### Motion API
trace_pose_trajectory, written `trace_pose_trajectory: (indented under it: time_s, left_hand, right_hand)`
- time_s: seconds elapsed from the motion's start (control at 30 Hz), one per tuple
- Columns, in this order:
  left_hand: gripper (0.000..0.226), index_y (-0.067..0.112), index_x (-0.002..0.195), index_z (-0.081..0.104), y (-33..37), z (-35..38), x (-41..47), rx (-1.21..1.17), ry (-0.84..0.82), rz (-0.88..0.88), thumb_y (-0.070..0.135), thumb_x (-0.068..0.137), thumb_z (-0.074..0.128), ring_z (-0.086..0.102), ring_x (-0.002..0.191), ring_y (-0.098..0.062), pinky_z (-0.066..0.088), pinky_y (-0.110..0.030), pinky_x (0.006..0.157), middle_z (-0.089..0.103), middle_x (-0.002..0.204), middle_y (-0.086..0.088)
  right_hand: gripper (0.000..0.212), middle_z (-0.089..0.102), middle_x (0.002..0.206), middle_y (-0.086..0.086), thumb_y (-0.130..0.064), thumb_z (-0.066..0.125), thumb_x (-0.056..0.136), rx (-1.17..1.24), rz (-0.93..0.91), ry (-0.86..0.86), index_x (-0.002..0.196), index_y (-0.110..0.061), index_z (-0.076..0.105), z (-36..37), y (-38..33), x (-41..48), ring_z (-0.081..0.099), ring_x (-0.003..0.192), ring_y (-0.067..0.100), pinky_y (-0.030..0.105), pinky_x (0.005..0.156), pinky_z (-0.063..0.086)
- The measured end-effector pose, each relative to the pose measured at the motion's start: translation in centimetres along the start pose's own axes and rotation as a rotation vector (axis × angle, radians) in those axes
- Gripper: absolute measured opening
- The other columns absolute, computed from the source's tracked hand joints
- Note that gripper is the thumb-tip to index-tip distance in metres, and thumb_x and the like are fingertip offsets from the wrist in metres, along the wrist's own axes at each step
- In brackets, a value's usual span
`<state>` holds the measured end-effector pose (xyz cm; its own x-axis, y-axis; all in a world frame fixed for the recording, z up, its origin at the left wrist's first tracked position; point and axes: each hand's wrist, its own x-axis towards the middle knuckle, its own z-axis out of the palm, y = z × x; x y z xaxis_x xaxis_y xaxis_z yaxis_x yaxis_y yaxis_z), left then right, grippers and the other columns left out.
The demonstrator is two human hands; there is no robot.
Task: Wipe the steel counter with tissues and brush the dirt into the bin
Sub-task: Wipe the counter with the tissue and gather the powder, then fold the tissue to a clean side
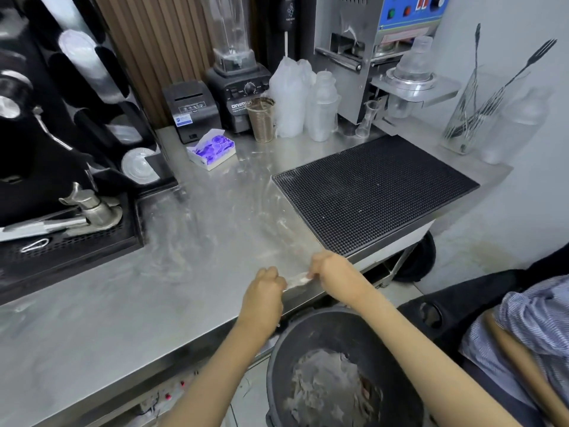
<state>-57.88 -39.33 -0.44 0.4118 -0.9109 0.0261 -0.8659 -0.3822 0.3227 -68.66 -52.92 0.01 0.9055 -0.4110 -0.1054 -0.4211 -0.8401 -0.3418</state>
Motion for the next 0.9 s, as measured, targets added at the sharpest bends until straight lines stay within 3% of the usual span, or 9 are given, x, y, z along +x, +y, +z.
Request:
trace_pose_trajectory:
  time_s: [0.13,0.27,0.37,0.43,0.53,0.67,0.77,0.83,0.9]
  left_hand:
    - [0.032,0.010,0.108,0.065,1.7,-0.4,-1.1,-0.016,-0.141,0.067,-0.002,0.084,0.049,0.049,0.100,-0.024,0.041,-0.030,0.079,0.052,0.103,-0.009]
    - [0.026,0.011,0.101,0.067,1.9,-1.5,-1.8,-0.152,-0.146,0.048,0.000,0.087,0.047,0.050,0.097,-0.023,0.040,-0.025,0.078,0.052,0.100,-0.009]
    - [0.025,0.011,0.099,0.065,1.9,-2.4,-2.2,-0.229,-0.096,0.058,0.001,0.089,0.045,0.046,0.100,-0.019,0.038,-0.020,0.079,0.050,0.096,-0.006]
    - [0.025,0.012,0.099,0.062,2.1,-2.9,-2.5,-0.268,-0.061,0.063,0.001,0.091,0.041,0.045,0.100,-0.018,0.035,-0.016,0.078,0.046,0.094,-0.002]
    - [0.024,0.012,0.101,0.060,2.7,-3.9,-2.4,-0.276,-0.035,0.074,0.003,0.091,0.040,0.043,0.102,-0.017,0.039,-0.021,0.083,0.047,0.098,-0.004]
    - [0.018,0.009,0.099,0.061,3.8,-5.0,-1.7,-0.304,-0.019,0.081,0.009,0.091,0.045,0.039,0.104,-0.017,0.033,-0.019,0.083,0.048,0.099,-0.007]
    - [0.016,0.007,0.094,0.062,4.2,-5.4,-1.3,-0.299,0.032,0.082,0.008,0.088,0.048,0.040,0.097,-0.015,0.032,-0.018,0.075,0.046,0.091,-0.003]
    - [0.015,0.006,0.091,0.064,4.3,-5.6,-1.0,-0.298,0.056,0.091,0.008,0.086,0.050,0.039,0.090,-0.013,0.029,-0.017,0.070,0.047,0.088,-0.003]
    - [0.014,0.006,0.088,0.065,4.6,-5.9,-0.8,-0.346,0.068,0.101,0.006,0.084,0.053,0.042,0.084,-0.013,0.029,-0.015,0.065,0.049,0.085,-0.002]
  right_hand:
    - [0.029,0.061,0.090,-0.001,0.008,0.051,0.080,0.138,0.045,0.042,0.091,-0.007,0.073,0.2,1.2,-4.3,0.059,0.089,0.016,0.022,0.086,0.046]
    - [0.021,0.044,0.077,-0.020,0.003,0.056,0.080,0.297,0.117,0.178,0.086,-0.009,0.072,0.1,-0.5,-6.2,0.046,0.068,-0.001,0.012,0.069,0.040]
    - [0.014,0.046,0.078,-0.017,-0.002,0.070,0.074,0.464,0.144,0.249,0.085,-0.009,0.073,0.2,-2.4,-7.2,0.052,0.065,0.001,0.010,0.066,0.042]
    - [0.022,0.048,0.080,-0.015,-0.006,0.076,0.070,0.541,0.167,0.224,0.091,-0.012,0.071,0.4,-3.6,-7.7,0.051,0.066,0.005,0.013,0.069,0.045]
    - [0.022,0.053,0.079,-0.013,-0.007,0.074,0.074,0.638,0.256,0.231,0.089,-0.021,0.068,0.3,-4.6,-8.2,0.054,0.070,0.007,0.013,0.071,0.046]
    - [0.025,0.060,0.082,-0.015,-0.002,0.057,0.087,0.748,0.295,0.354,0.090,-0.022,0.070,-0.7,-5.3,-8.8,0.057,0.077,-0.008,0.004,0.067,0.041]
    - [0.024,0.063,0.086,-0.011,-0.009,0.068,0.080,0.891,0.342,0.370,0.088,-0.030,0.066,-1.8,-5.6,-9.4,0.058,0.076,-0.003,0.006,0.068,0.045]
    - [0.026,0.062,0.082,-0.010,-0.007,0.075,0.073,0.866,0.346,0.352,0.086,-0.028,0.068,-2.4,-5.8,-9.5,0.056,0.072,-0.006,0.006,0.065,0.045]
    - [0.031,0.060,0.075,-0.011,-0.003,0.073,0.073,0.760,0.341,0.361,0.072,-0.034,0.065,-2.8,-6.1,-9.4,0.053,0.068,-0.008,0.006,0.062,0.042]
